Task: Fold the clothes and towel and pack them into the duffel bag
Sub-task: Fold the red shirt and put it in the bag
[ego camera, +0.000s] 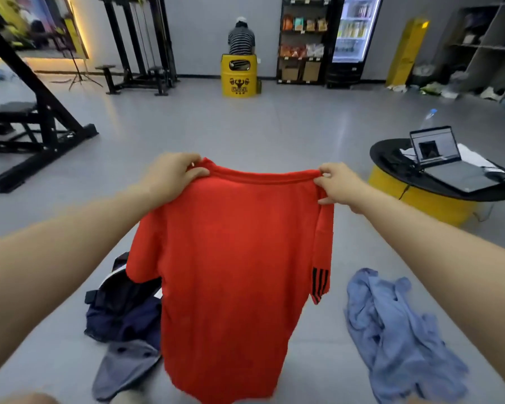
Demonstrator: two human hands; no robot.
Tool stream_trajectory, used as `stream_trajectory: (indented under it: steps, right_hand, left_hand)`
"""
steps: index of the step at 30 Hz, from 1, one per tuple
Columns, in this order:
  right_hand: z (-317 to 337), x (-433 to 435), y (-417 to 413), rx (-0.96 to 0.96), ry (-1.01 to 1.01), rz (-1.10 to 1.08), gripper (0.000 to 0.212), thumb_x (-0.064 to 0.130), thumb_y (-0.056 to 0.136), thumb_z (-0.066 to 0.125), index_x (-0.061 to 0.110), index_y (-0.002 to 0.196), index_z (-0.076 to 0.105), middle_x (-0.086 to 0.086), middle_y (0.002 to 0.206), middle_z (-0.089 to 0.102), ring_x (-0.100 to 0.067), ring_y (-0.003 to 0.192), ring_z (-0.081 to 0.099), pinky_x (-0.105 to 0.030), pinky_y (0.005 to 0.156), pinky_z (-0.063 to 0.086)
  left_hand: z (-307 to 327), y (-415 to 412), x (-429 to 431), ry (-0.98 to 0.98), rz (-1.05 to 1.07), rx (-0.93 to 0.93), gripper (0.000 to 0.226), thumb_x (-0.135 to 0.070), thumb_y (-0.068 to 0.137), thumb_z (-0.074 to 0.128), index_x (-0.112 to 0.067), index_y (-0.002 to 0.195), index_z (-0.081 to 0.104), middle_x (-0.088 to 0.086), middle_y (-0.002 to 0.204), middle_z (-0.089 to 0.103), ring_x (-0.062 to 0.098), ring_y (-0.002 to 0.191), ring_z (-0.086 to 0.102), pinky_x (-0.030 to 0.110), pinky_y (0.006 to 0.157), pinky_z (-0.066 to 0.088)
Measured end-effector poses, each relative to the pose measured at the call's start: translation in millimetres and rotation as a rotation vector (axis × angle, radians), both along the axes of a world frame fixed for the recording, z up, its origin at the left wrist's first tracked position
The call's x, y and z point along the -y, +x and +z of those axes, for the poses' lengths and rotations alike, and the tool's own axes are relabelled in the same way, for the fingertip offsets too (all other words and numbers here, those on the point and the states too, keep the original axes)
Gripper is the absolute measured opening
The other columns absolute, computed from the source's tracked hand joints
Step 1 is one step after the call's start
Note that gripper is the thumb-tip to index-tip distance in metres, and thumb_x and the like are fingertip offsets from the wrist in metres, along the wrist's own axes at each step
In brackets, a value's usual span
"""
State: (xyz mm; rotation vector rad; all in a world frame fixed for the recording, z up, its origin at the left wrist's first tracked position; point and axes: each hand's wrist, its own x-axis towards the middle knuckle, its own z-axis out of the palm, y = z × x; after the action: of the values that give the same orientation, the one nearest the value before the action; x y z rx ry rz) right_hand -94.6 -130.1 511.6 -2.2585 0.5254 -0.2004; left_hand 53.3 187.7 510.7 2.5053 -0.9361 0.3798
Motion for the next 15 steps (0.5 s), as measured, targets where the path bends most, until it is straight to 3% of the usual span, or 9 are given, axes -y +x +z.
stream_trajectory:
  steps: [2, 4, 10, 15]
  right_hand:
    - [-27.3, 10.1, 19.4, 0.017, -0.256, -0.013, 0.012, 0.018, 0.099, 0.054, 0.011, 0.096, 0.064, -0.016, 0.093, 0.067, -0.038, 0.089, 0.065, -0.046, 0.078, 0.055]
    - [-43.2, 15.0, 34.5, 0.059, -0.425, 0.013, 0.014, 0.022, 0.099, 0.053, 0.016, 0.096, 0.065, -0.016, 0.096, 0.069, -0.041, 0.096, 0.061, -0.039, 0.073, 0.043]
    - [-34.6, 33.1, 78.1, 0.213, -0.604, -0.005, 0.019, 0.027, 0.102, 0.047, 0.013, 0.101, 0.060, -0.020, 0.102, 0.068, -0.046, 0.098, 0.057, -0.041, 0.069, 0.036]
    - [2.6, 35.3, 81.3, 0.315, -0.678, -0.023, 0.022, 0.030, 0.103, 0.045, 0.013, 0.107, 0.059, -0.017, 0.100, 0.067, -0.046, 0.094, 0.056, -0.043, 0.070, 0.037]
  left_hand:
    - [-22.4, 20.2, 8.3, 0.011, 0.000, 0.026, 0.026, -0.041, 0.096, 0.063, -0.015, 0.091, 0.065, 0.010, 0.080, 0.067, 0.034, 0.080, 0.063, 0.040, 0.066, 0.043]
    - [-35.2, 39.6, 14.7, 0.011, 0.002, 0.048, 0.024, -0.040, 0.097, 0.061, -0.017, 0.090, 0.063, 0.010, 0.078, 0.066, 0.035, 0.080, 0.062, 0.040, 0.066, 0.041]
    - [-24.3, 91.7, 32.1, -0.065, -0.003, 0.221, 0.027, -0.038, 0.098, 0.060, -0.013, 0.106, 0.067, 0.018, 0.094, 0.070, 0.039, 0.091, 0.064, 0.039, 0.071, 0.040]
    - [11.6, 104.9, 30.5, -0.123, -0.019, 0.408, 0.036, -0.046, 0.099, 0.054, -0.012, 0.107, 0.065, 0.018, 0.094, 0.069, 0.039, 0.089, 0.062, 0.041, 0.071, 0.040]
